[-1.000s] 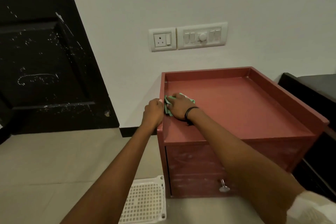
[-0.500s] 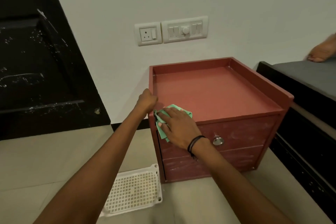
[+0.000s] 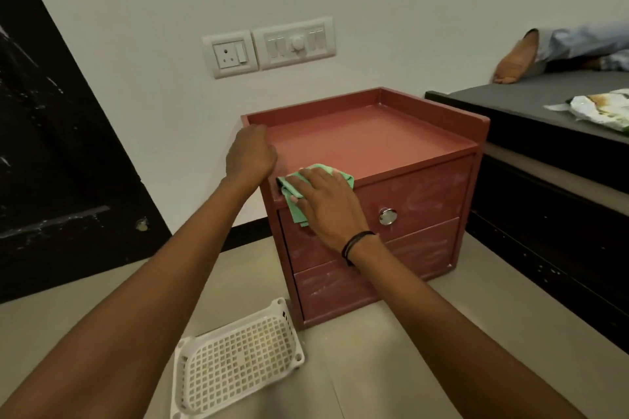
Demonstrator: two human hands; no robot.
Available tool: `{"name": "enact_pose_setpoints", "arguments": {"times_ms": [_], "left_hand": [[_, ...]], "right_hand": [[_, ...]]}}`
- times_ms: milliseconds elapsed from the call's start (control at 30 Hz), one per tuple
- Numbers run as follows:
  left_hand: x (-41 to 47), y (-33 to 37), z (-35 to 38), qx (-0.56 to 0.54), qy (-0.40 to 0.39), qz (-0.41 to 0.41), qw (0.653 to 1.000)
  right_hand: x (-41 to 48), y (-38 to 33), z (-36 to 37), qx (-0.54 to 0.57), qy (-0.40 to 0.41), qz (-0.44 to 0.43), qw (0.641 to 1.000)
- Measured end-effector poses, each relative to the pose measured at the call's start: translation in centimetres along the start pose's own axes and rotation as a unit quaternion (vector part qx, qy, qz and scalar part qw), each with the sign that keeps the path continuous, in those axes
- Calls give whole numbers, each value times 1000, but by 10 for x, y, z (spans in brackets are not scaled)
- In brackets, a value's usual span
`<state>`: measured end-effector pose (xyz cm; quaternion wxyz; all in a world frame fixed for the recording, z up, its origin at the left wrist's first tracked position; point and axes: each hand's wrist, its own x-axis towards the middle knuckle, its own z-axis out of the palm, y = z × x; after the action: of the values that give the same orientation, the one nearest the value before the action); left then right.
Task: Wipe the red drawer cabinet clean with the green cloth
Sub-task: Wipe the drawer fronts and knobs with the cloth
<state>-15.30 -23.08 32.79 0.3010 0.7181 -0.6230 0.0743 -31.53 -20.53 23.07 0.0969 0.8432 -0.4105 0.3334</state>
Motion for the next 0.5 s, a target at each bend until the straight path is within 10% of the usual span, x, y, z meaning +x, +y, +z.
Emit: {"name": "enact_pose_setpoints", "arguments": {"times_ms": [200, 500], "left_hand": [[-30, 27, 10, 202, -86, 299, 929], [-28, 28, 19, 185, -175, 284, 924]], "right_hand": [[-31, -17, 38, 33, 85, 115, 989], [-78, -31, 97, 23, 107, 134, 985]]}}
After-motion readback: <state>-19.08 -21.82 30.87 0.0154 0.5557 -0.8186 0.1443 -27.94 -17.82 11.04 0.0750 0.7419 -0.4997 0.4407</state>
